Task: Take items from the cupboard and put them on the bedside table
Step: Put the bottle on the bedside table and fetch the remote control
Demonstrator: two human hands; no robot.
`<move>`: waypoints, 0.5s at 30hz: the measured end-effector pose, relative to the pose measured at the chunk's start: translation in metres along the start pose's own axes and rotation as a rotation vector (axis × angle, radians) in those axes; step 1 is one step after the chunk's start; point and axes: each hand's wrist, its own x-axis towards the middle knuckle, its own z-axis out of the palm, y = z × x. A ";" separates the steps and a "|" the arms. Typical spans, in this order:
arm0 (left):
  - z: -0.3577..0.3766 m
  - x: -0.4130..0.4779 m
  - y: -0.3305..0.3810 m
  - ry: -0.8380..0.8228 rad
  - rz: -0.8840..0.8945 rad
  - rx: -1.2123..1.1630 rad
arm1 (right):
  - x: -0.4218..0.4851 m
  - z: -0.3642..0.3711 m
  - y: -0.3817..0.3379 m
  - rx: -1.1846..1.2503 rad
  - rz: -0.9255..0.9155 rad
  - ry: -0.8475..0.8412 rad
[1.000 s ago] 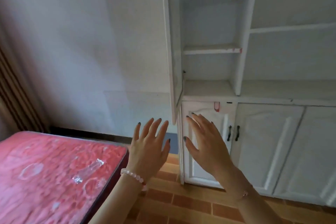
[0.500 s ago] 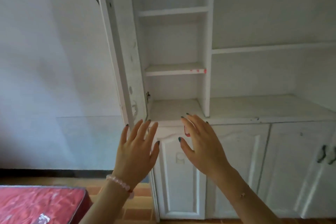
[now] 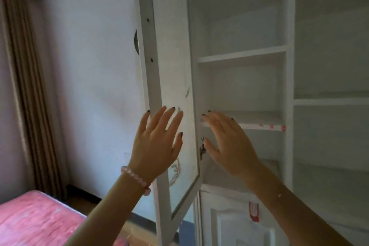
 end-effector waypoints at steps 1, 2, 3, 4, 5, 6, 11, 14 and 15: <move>-0.002 0.006 -0.005 -0.001 -0.004 0.026 | 0.012 0.000 0.000 0.015 -0.027 0.018; -0.005 0.010 -0.010 -0.003 -0.010 0.053 | 0.021 0.001 0.000 0.027 -0.051 0.037; -0.007 0.011 -0.016 -0.004 -0.017 0.081 | 0.029 0.001 0.000 0.035 -0.074 0.057; -0.009 0.011 -0.021 -0.010 -0.029 0.106 | 0.035 0.002 0.000 0.041 -0.095 0.074; -0.011 0.008 -0.027 -0.015 -0.047 0.129 | 0.039 0.004 -0.001 0.042 -0.115 0.089; -0.013 0.005 -0.032 -0.019 -0.071 0.148 | 0.042 0.005 -0.001 0.039 -0.136 0.100; -0.018 -0.023 -0.057 -0.080 -0.156 0.219 | 0.058 0.017 -0.010 0.007 -0.237 0.110; -0.018 -0.040 -0.071 -0.093 -0.184 0.241 | 0.069 0.026 -0.022 -0.029 -0.308 0.106; -0.018 -0.044 -0.075 -0.088 -0.188 0.246 | 0.073 0.029 -0.027 -0.052 -0.348 0.108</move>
